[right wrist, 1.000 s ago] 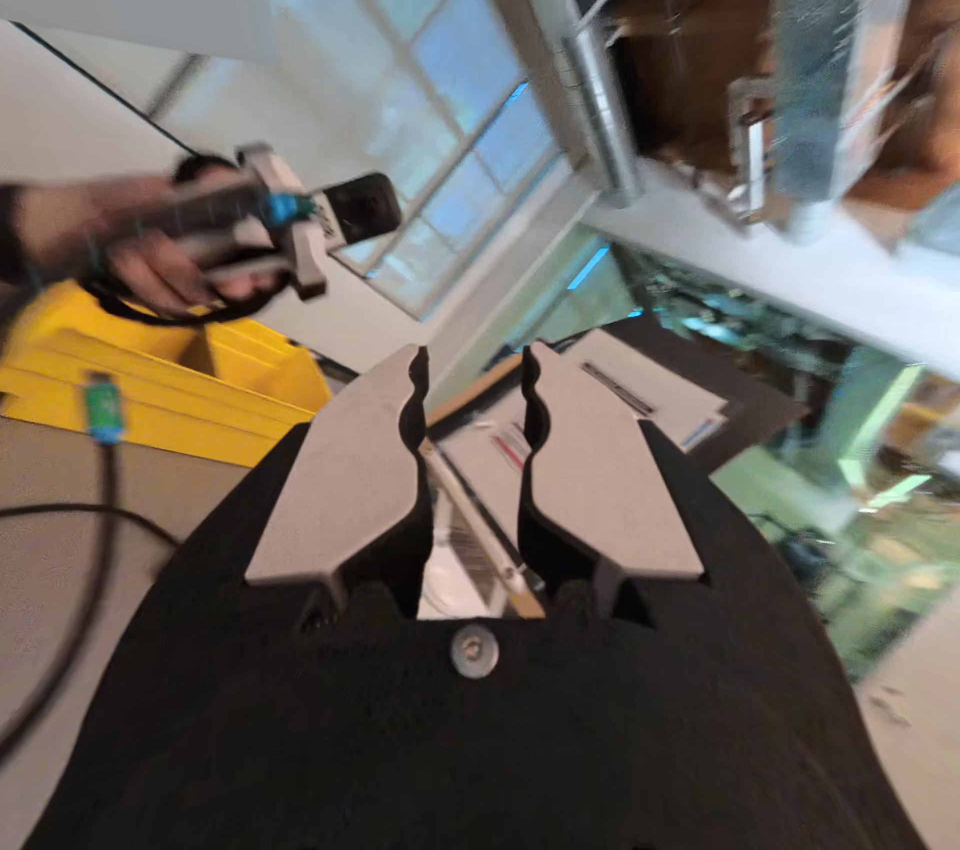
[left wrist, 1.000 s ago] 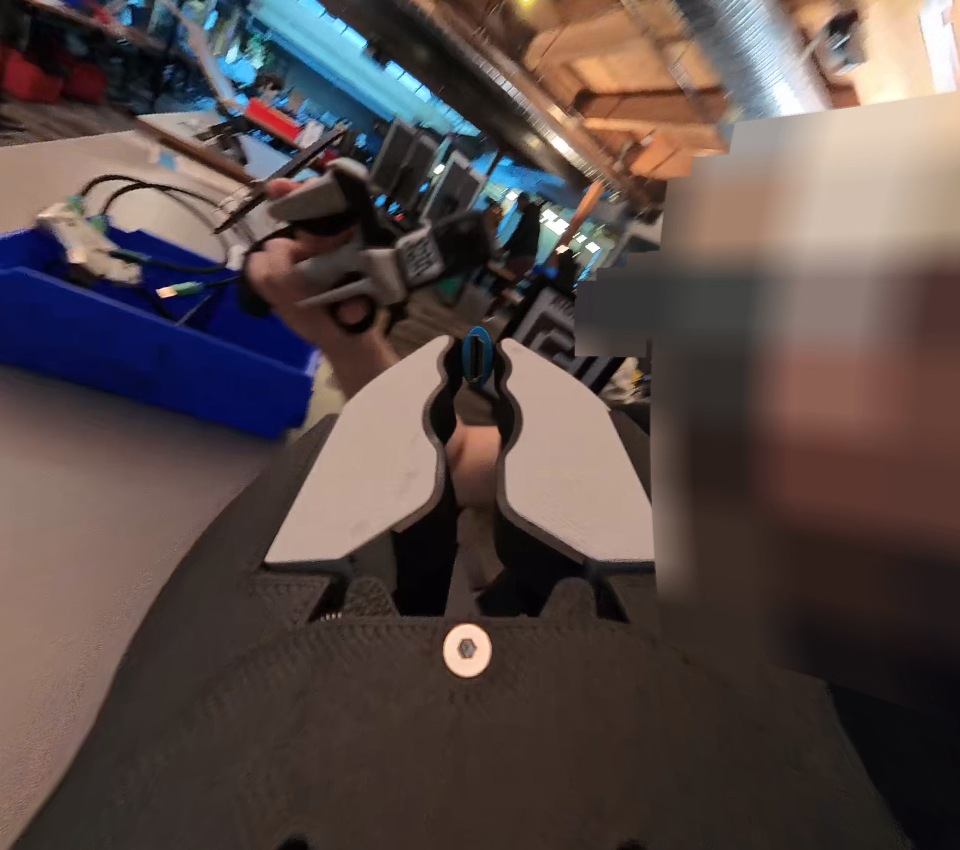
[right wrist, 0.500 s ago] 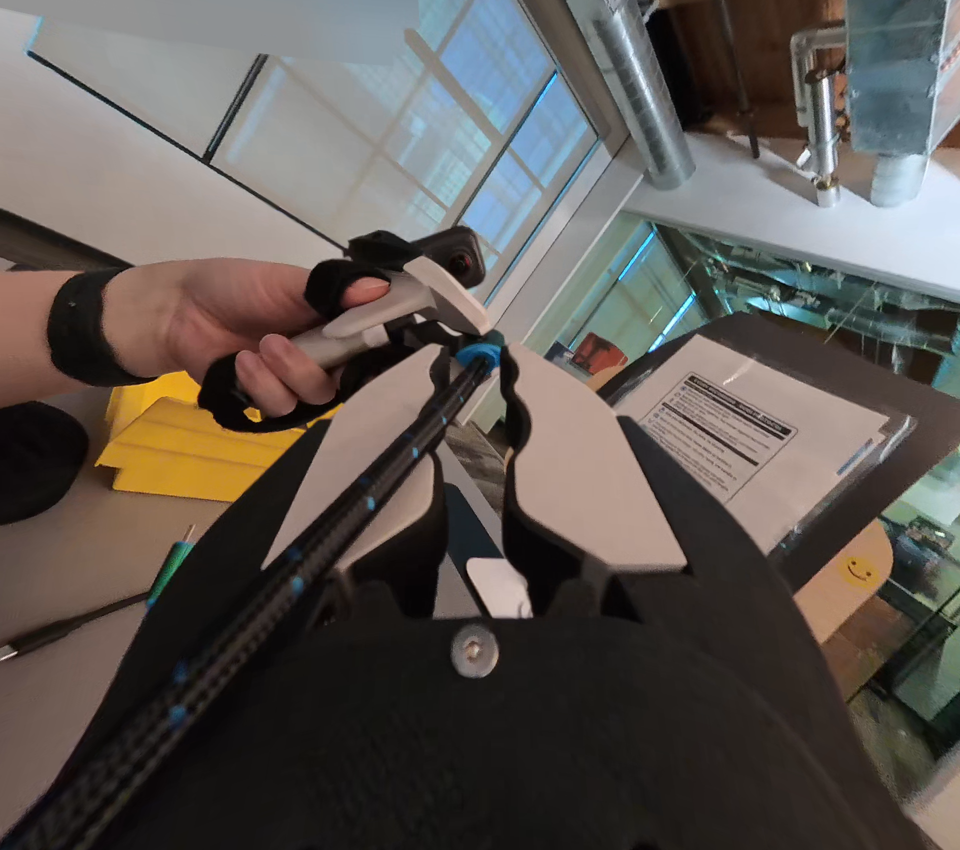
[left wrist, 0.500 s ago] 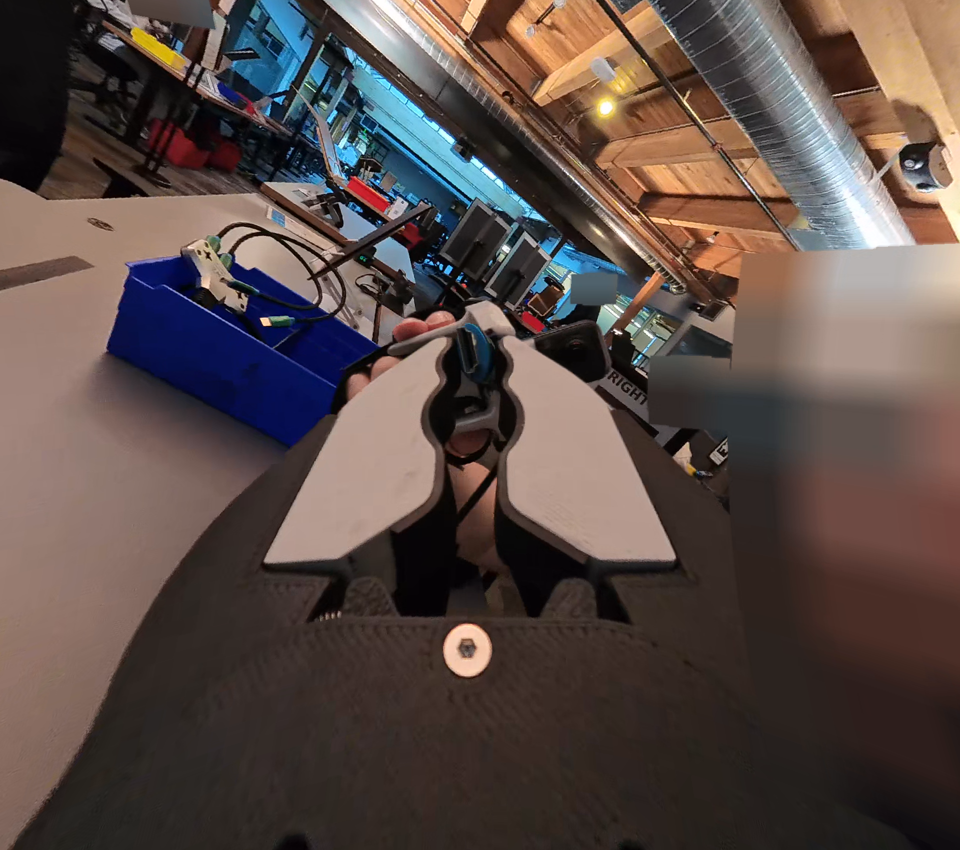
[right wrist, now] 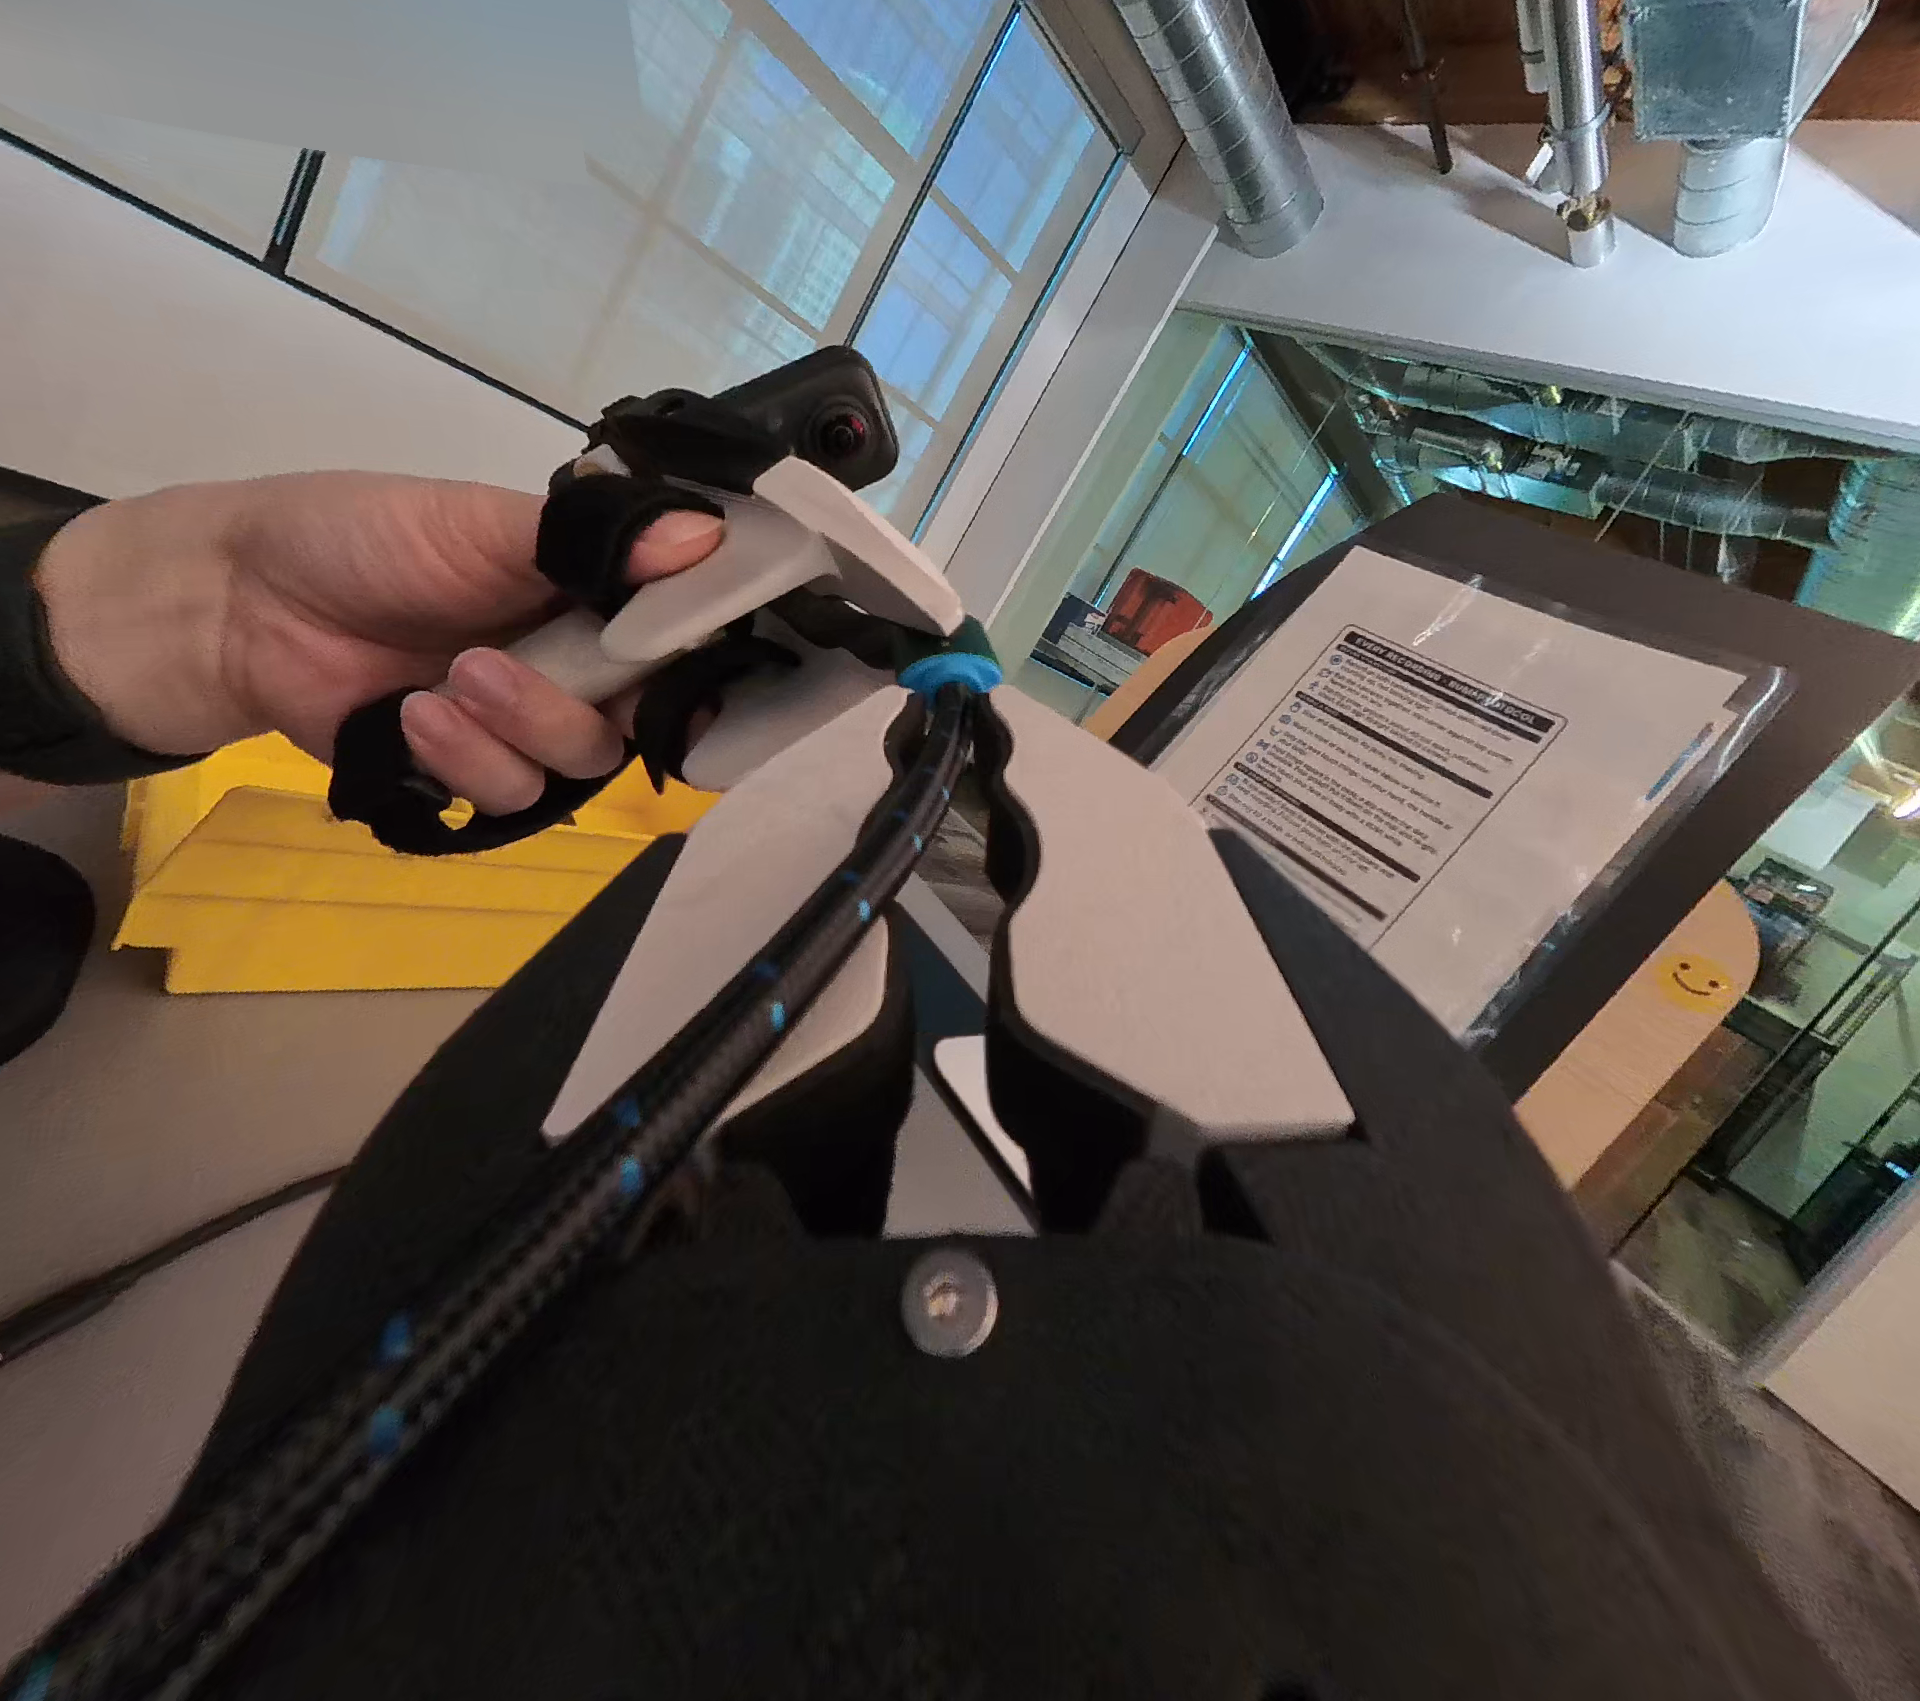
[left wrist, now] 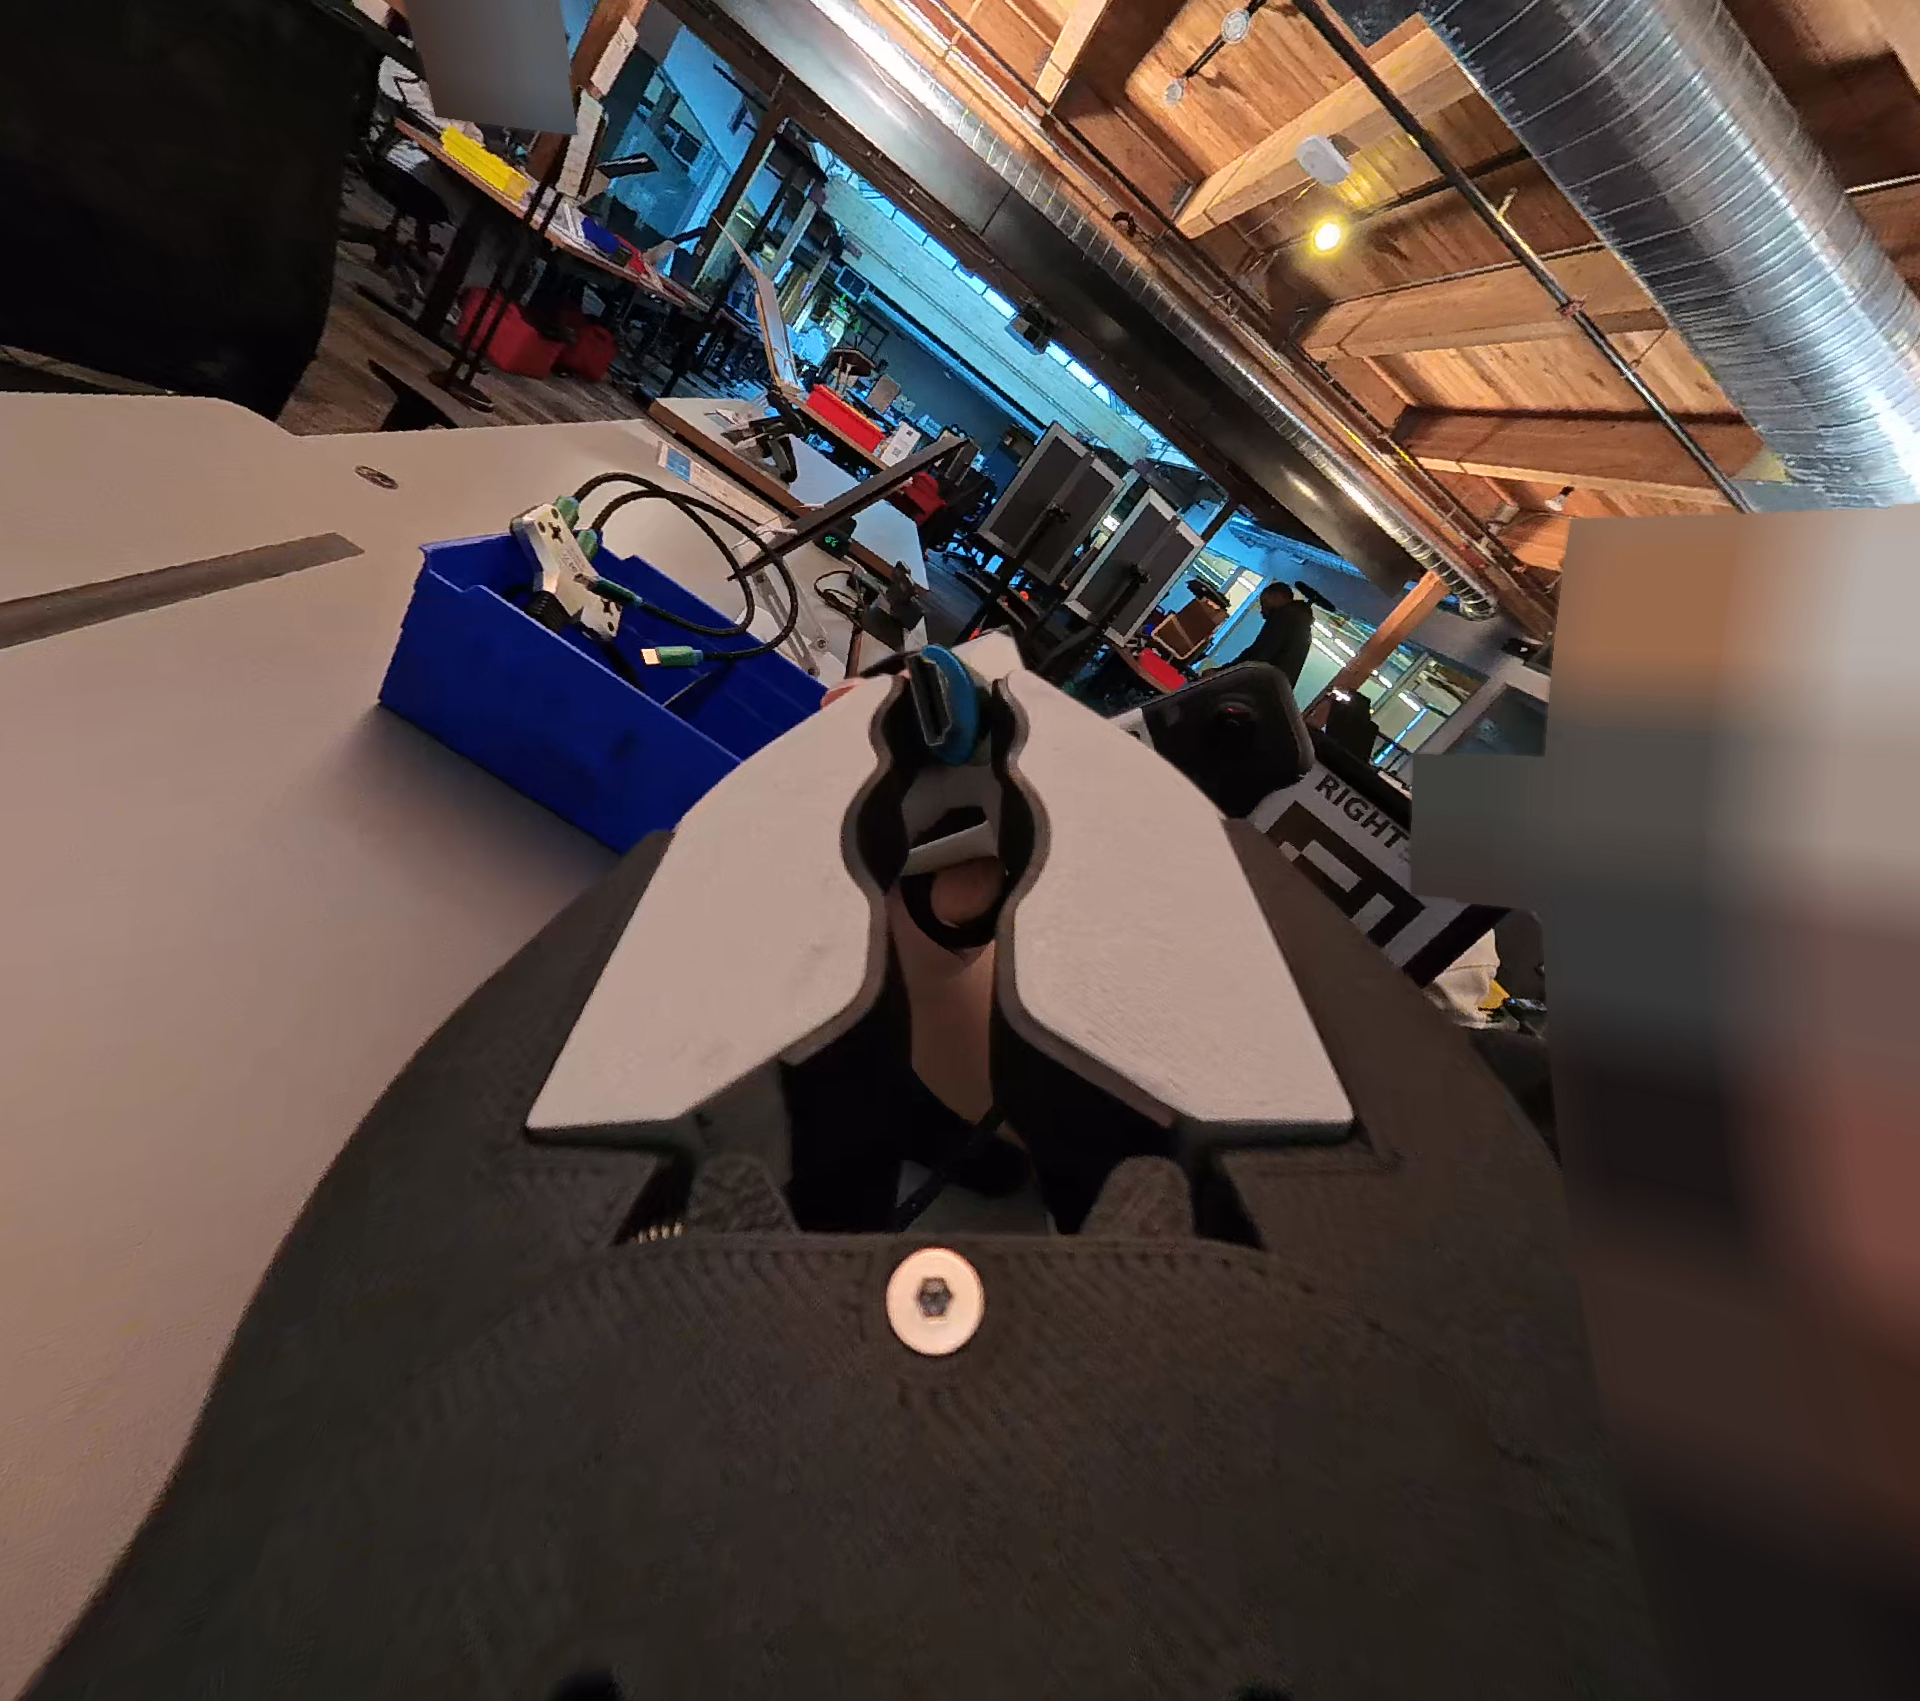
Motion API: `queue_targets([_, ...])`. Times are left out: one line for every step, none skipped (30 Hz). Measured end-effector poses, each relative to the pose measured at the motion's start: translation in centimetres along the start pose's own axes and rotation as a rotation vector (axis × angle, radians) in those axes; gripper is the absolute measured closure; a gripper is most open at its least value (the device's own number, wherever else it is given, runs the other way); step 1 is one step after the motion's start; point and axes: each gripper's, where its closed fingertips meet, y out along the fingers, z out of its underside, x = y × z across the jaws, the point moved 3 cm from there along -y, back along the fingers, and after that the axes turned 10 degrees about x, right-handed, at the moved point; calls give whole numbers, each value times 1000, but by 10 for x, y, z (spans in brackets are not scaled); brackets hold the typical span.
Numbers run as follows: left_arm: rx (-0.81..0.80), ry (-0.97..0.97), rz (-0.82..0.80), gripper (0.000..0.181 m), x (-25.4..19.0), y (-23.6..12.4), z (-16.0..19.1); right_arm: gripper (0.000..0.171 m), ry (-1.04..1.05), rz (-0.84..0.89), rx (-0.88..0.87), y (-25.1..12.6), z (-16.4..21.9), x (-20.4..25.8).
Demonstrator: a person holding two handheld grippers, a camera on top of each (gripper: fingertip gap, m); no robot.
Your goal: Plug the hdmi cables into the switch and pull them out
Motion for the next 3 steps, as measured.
queue_targets([-2, -3, 0, 169, 1, 0, 0, 163, 16, 0, -3, 0, 0, 0])
queue_targets([-4, -3, 4, 169, 1, 0, 0, 163, 29, 2, -12, 0, 0, 0])
queue_targets([-7, -8, 8, 169, 1, 1, 0, 163, 35, -1, -19, 0, 1, 0])
